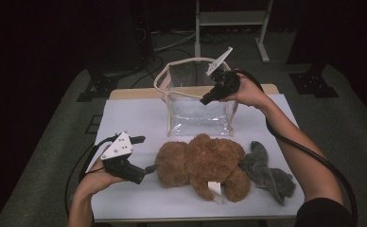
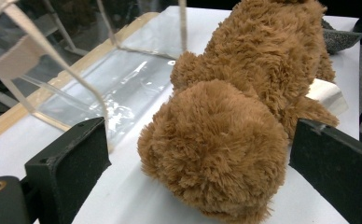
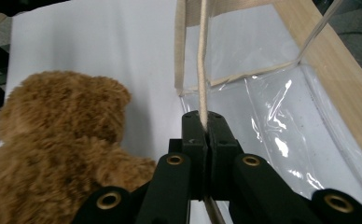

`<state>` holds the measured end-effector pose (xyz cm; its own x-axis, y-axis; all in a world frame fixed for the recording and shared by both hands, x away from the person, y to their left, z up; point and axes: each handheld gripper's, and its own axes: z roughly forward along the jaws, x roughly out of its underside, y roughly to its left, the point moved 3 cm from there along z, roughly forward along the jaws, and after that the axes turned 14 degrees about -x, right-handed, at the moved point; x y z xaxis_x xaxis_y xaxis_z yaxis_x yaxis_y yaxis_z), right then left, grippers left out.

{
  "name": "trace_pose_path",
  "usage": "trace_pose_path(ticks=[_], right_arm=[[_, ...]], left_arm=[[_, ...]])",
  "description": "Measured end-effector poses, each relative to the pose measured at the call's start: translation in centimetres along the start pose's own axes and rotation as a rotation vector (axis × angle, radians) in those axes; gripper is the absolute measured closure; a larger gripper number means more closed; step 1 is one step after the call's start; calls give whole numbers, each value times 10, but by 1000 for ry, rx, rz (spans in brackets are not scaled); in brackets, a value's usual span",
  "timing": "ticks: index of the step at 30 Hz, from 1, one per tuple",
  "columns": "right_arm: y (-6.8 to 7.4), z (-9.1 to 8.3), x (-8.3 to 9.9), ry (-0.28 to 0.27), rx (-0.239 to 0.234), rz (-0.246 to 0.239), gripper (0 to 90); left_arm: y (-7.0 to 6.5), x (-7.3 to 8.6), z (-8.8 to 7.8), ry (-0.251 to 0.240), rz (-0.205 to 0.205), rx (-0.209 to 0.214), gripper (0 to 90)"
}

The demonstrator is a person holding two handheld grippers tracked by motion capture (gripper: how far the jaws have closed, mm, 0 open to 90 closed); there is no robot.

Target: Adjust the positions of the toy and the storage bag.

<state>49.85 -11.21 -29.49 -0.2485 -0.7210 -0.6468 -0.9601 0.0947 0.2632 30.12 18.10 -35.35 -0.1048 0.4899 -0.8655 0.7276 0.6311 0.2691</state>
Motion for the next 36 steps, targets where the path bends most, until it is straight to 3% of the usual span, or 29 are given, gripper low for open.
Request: trace_pose_path(ticks=[15, 19, 22, 24, 27, 29, 33, 36], right_arm=[[67, 2, 26, -7, -52, -46, 871], [73, 4, 29, -11, -50, -33, 869], [69, 3, 31, -24, -45, -17, 857], [67, 0, 32, -57, -56, 2, 751], [66, -8, 29, -100, -35, -2, 600], [67, -12, 28, -122, -55, 16, 564], [77, -19, 25, -131, -60, -10, 457], [84, -23, 22, -145, -68, -26, 430]], left_arm=[[-3, -3, 0, -1, 15, 5, 38], [-4, -3, 1, 2, 17, 8, 38], [-4, -3, 0, 1, 20, 7, 38], [-3, -2, 0, -2, 18, 3, 38], [-2, -1, 0, -2, 15, 5, 38], [-1, 0, 0, 4, 16, 5, 38], [-1, 1, 1, 8, 17, 8, 38], [-1, 1, 1, 6, 6, 5, 38]])
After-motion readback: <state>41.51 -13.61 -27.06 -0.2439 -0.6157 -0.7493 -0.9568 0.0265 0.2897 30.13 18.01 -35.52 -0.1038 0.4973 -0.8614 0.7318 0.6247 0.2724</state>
